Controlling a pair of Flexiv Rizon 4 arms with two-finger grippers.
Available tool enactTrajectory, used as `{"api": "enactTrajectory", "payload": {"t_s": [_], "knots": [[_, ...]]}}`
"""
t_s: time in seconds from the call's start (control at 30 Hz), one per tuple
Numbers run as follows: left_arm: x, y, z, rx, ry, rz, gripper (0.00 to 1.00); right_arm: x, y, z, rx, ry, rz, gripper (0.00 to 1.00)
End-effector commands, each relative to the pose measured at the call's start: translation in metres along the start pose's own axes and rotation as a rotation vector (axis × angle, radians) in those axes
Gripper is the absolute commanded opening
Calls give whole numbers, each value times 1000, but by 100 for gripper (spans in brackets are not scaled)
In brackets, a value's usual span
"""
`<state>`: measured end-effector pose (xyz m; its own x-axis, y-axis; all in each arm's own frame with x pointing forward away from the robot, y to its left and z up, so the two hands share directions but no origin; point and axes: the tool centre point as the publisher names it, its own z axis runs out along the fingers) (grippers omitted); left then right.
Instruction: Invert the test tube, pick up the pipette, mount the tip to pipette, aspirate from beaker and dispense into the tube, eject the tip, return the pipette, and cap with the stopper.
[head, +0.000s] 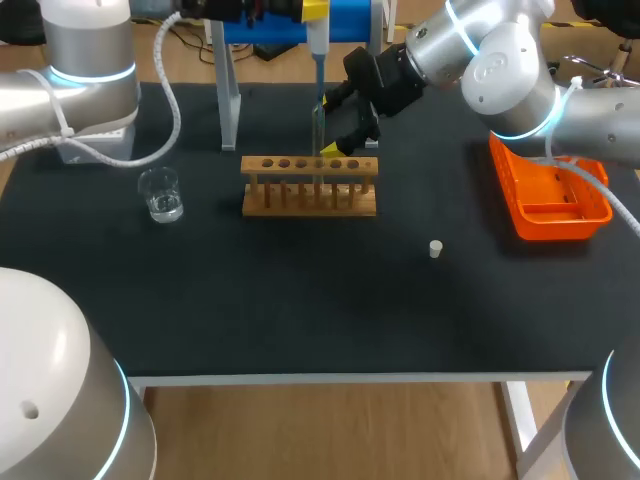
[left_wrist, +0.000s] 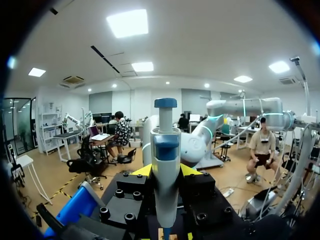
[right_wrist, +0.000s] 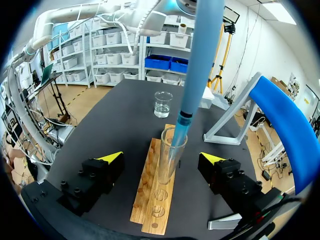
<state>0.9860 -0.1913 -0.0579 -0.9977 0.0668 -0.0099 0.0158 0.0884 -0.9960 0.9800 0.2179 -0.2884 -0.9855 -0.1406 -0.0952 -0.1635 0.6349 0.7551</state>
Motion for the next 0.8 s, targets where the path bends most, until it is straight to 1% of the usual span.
{"api": "enactTrajectory", "payload": {"t_s": [0.03,0.8], "knots": [[-2,3,0,3,6,-1,0,0,0,-1,1,2,0,100],[1,16,-4,15,-16,-13,0,0,0,-1,1,2,0,100]]}}
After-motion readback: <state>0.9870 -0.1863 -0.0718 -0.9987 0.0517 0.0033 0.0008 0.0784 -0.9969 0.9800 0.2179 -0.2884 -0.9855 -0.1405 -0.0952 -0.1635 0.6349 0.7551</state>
